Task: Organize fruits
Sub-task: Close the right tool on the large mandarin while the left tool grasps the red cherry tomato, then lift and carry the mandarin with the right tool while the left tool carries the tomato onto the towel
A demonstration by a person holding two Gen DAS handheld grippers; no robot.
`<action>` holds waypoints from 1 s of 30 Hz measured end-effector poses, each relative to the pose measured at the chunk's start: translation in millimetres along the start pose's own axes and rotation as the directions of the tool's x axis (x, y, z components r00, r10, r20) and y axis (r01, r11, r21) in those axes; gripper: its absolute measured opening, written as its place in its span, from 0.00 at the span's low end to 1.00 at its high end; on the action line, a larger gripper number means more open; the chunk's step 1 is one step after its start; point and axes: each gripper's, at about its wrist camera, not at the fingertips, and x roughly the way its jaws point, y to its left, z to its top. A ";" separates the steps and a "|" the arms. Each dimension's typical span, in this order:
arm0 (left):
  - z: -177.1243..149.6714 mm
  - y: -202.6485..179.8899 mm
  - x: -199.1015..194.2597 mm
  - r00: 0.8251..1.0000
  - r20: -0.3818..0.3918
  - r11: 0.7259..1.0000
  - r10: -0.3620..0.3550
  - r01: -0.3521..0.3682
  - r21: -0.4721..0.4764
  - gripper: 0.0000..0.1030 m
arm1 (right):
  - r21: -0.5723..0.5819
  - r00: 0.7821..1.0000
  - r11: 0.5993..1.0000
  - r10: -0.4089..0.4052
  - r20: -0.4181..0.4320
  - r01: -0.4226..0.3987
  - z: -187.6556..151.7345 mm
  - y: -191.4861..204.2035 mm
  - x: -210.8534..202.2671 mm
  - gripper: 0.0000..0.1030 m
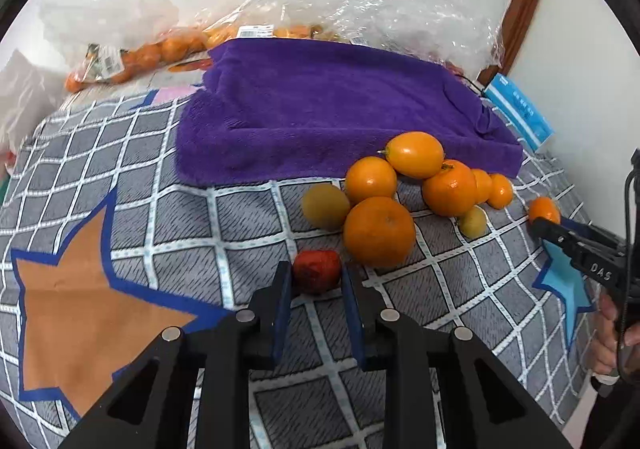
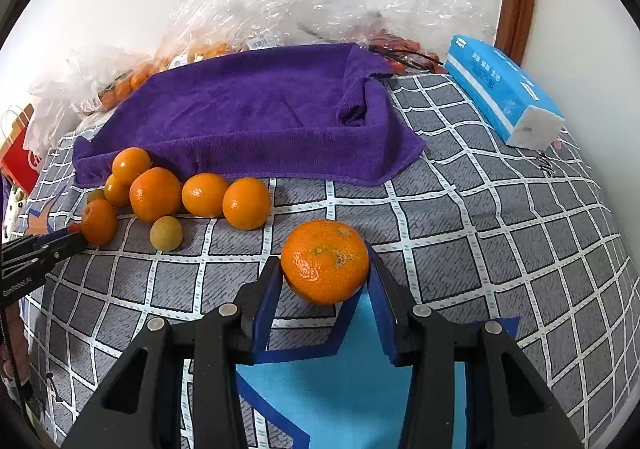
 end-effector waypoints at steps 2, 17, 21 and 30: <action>-0.8 2.7 -2.0 1.000 -0.002 1.000 0.006 -0.006 -0.011 0.23 | -0.004 1.000 1.000 0.000 0.002 0.000 -0.2 1.0 -0.6 0.42; 6.8 3.0 3.7 1.000 0.006 0.999 -0.006 0.006 -0.032 0.24 | 0.008 1.000 1.000 -0.017 0.006 0.017 -2.4 -7.2 -8.0 0.42; 6.6 3.0 -7.2 1.000 0.020 0.999 -0.001 0.002 -0.044 0.24 | 0.002 1.000 1.000 -0.014 0.021 0.014 -0.6 -4.1 -15.8 0.42; 11.1 -8.5 -36.0 0.999 0.041 0.998 -0.020 0.023 -0.064 0.24 | -0.016 0.998 1.000 0.000 0.065 0.001 7.4 9.5 -44.0 0.42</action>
